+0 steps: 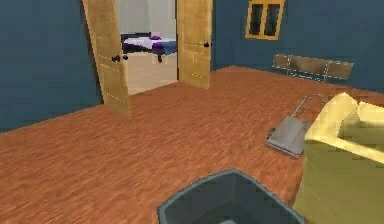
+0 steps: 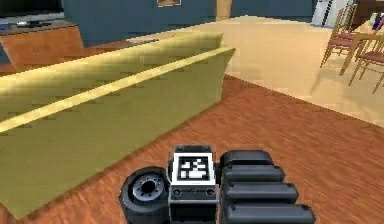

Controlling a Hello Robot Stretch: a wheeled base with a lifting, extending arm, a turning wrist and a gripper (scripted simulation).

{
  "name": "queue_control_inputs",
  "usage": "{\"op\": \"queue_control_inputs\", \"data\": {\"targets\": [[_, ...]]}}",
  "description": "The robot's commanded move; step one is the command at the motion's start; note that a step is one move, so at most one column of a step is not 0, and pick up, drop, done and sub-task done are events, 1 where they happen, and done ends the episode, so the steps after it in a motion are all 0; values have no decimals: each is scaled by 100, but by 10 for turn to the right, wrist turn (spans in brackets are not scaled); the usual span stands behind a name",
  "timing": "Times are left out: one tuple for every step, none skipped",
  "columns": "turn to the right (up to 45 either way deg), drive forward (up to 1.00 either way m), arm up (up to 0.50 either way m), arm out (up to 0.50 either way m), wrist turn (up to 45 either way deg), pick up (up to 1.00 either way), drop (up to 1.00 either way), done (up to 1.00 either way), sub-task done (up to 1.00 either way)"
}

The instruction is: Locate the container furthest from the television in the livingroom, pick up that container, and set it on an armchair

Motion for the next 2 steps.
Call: {"op": "queue_control_inputs", "data": {"targets": [[0, 100, 0, 0, 0, 0, 0, 0, 0], [0, 100, 0, 0, 0, 0, 0, 0, 0]]}}
